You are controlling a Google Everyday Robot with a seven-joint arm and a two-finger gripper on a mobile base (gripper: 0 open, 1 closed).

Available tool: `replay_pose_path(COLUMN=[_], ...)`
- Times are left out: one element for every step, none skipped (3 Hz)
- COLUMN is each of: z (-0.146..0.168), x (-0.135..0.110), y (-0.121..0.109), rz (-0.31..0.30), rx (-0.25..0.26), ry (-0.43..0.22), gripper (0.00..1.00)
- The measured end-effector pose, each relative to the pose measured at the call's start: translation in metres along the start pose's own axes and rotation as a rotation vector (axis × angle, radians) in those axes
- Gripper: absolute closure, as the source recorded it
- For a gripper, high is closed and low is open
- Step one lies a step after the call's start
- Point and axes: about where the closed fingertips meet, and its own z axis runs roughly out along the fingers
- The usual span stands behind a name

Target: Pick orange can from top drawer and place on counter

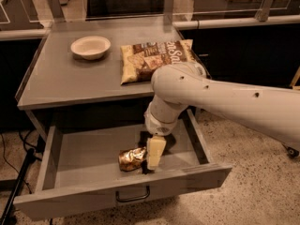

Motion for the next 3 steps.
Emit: replay_pose_path(z=[-0.001,0.006,0.016], x=[0.010,0.015,0.016], y=[-0.004,-0.008,-0.014], rz=[0.013,0.031,0.037], rx=[0.008,0.012,0.014], ry=[0.009,-0.004,-0.026], gripper=[0.00,0.00,0.00])
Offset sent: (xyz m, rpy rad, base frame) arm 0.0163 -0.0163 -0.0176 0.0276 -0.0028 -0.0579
